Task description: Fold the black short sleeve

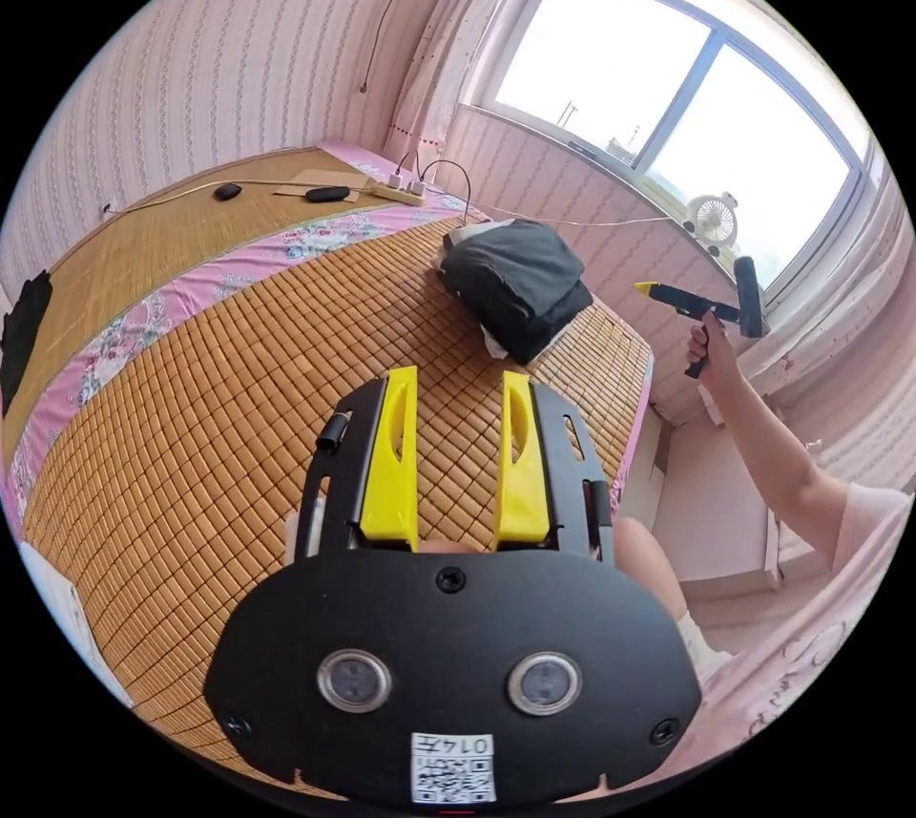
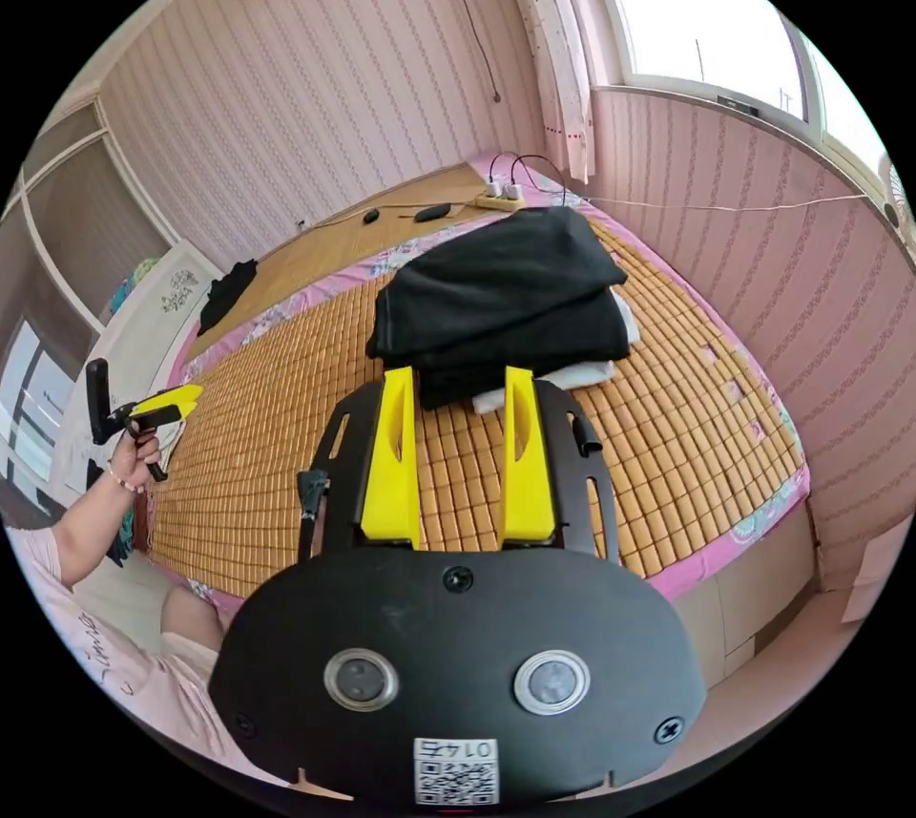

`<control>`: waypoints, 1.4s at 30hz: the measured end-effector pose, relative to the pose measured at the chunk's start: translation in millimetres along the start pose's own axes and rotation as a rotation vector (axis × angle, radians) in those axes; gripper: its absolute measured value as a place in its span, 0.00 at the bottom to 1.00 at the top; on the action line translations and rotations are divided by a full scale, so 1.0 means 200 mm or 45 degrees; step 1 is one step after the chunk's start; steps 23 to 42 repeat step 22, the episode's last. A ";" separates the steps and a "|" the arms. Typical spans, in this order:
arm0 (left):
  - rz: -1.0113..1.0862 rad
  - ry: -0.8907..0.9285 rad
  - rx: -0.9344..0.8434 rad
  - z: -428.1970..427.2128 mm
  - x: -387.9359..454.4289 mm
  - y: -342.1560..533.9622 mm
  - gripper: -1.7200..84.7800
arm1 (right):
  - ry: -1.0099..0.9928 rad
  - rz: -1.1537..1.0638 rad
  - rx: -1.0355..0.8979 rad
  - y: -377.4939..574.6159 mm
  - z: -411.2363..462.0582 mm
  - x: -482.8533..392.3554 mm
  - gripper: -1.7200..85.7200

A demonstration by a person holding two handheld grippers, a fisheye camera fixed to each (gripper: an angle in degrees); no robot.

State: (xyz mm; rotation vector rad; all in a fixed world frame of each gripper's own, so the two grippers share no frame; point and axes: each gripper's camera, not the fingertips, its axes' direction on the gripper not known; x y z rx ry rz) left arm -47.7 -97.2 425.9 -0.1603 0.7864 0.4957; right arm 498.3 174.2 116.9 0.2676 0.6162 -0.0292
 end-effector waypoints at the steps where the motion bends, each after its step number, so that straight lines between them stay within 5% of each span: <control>1: -0.017 -0.004 -0.042 -0.06 -0.04 0.24 0.16 | -0.038 -0.026 -0.110 0.21 0.05 -0.05 0.17; 7: -0.323 -0.258 -0.072 -0.59 -0.03 1.40 0.11 | -0.160 -0.070 -0.372 0.69 -0.04 -0.36 0.15; 17: -0.650 -0.629 0.369 -1.16 0.03 2.27 0.08 | -0.332 -0.943 -0.323 0.08 -0.19 -1.64 0.16; 22: -0.672 -0.744 0.470 -1.24 -0.11 2.47 0.10 | -0.324 -1.356 -0.469 -0.09 -0.05 -2.41 0.20; 42: -0.672 -0.744 0.470 -1.24 -0.11 2.47 0.10 | -0.324 -1.356 -0.469 -0.09 -0.05 -2.41 0.20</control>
